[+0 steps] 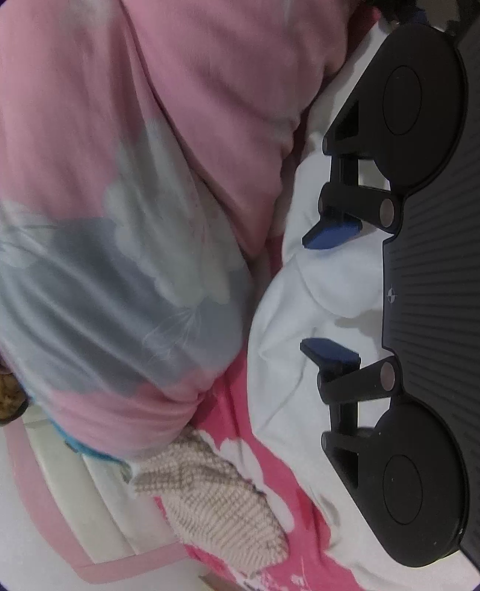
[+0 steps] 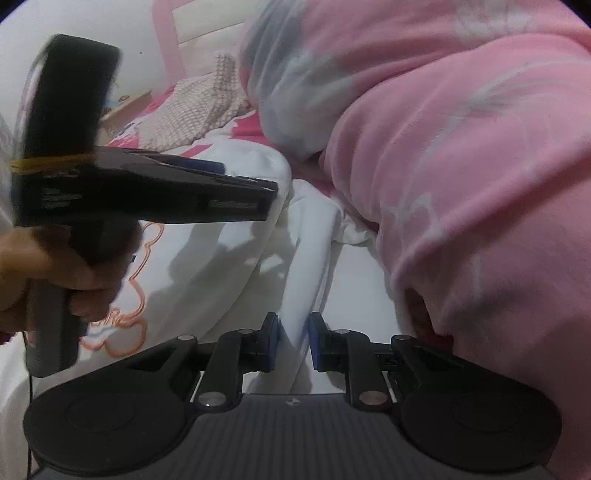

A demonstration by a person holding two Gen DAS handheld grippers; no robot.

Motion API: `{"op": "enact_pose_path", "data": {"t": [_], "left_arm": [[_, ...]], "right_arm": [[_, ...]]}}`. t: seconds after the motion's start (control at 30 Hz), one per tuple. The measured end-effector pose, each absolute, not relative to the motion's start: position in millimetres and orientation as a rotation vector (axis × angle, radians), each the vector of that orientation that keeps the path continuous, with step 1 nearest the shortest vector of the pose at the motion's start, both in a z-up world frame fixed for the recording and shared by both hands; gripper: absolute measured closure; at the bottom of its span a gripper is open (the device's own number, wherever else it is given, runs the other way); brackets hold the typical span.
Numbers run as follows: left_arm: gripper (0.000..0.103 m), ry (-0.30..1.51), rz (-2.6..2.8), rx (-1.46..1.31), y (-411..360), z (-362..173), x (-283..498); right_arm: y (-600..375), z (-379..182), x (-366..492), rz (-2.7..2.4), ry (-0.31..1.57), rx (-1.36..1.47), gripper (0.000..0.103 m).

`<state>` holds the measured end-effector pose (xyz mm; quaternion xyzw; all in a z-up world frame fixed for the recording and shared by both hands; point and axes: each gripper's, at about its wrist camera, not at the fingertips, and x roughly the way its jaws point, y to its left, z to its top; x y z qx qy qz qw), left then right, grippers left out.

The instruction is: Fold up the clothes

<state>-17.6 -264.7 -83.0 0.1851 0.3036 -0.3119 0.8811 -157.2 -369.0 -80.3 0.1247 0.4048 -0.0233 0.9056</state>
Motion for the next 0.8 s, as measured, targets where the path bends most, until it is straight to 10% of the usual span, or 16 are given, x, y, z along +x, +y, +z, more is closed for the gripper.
{"op": "enact_pose_path", "data": {"t": [0.23, 0.47, 0.67, 0.77, 0.8], "left_arm": [[0.089, 0.761, -0.672, 0.031, -209, -96, 20], [0.087, 0.882, -0.648, -0.336, -140, -105, 55], [0.047, 0.808, -0.691, -0.139, -182, -80, 50], [0.049, 0.816, -0.650, 0.073, -220, -86, 49], [0.065, 0.799, -0.638, 0.103, -225, -88, 49]], "right_arm": [[-366, -90, -145, -0.035, 0.821, 0.261, 0.082], [-371, -97, -145, -0.003, 0.816, 0.250, 0.082], [-371, -99, -146, 0.007, 0.816, 0.246, 0.082], [-371, -99, -149, 0.008, 0.814, 0.247, 0.082], [-371, -99, -149, 0.009, 0.813, 0.248, 0.082]]}}
